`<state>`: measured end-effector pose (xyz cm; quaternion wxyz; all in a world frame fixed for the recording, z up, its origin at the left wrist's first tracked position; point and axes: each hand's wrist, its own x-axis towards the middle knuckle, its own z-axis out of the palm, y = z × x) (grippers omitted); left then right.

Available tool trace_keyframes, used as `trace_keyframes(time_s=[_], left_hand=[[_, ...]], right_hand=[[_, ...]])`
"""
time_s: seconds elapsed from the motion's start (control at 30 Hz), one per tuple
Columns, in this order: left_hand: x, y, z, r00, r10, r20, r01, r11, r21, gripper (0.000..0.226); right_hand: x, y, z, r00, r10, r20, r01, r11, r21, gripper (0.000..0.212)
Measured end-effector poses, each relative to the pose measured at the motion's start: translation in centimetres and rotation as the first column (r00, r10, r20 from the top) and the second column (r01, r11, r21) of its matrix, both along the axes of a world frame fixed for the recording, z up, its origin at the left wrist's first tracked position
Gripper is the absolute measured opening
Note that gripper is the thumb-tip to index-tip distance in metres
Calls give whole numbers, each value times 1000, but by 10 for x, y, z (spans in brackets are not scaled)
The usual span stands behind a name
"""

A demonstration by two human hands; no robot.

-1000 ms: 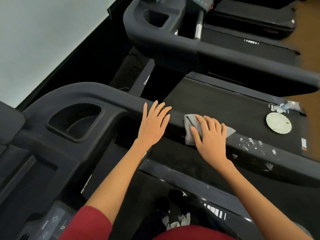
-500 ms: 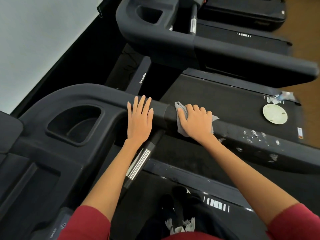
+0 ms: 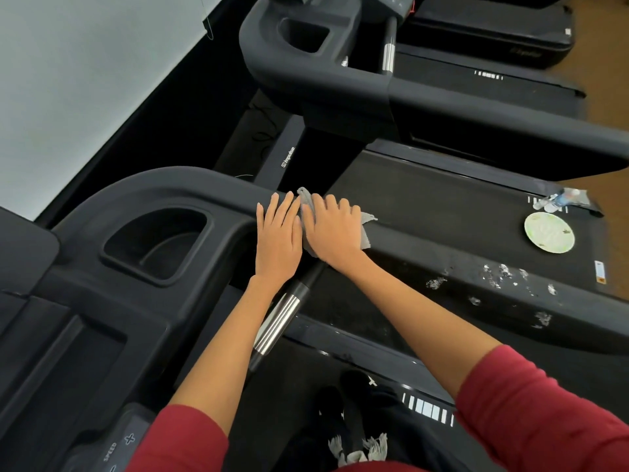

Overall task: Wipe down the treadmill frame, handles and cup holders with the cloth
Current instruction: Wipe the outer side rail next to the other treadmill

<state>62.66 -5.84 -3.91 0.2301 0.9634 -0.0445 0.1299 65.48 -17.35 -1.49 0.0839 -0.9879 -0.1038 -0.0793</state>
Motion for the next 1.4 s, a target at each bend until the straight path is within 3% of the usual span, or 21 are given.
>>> trace_keyframes(time_s=[0.13,0.3,0.47,0.7,0.87,1.07,1.23,1.4], left_hand=[[0,2,1,1000,-13,2,13,995,-102,53],[0,7,-3,999,-35,26,36,997,-71,47],[0,5,-2,998,-29,50,30,999,-28,47],[0,6,-4,999,-31,32,31,1000,4,48],[0,6,-5,1000,-22,16,22,1000,7,48],[0,4,-6,1000,-9,23,8,1000,18,47],[0,4,-6,1000,-10,18,9,1000,25,48],[1,4,-7,1000,4,30,-6,999,54,47]], right_hand=[[-9,-16,-11,967,238,91,-224,964,-140,51],[-24,-56,-29,862,500,85,-446,827,-342,80],[-43,-89,-32,822,565,75,-452,727,-517,95],[-63,-131,-35,821,565,77,-403,671,-622,96],[-69,-165,-37,835,521,176,-347,747,-567,92],[-66,-164,-37,880,426,212,-312,852,-420,63],[-51,-137,-30,945,234,230,-183,958,-221,60],[-33,-107,-22,970,164,178,-129,973,-193,64]])
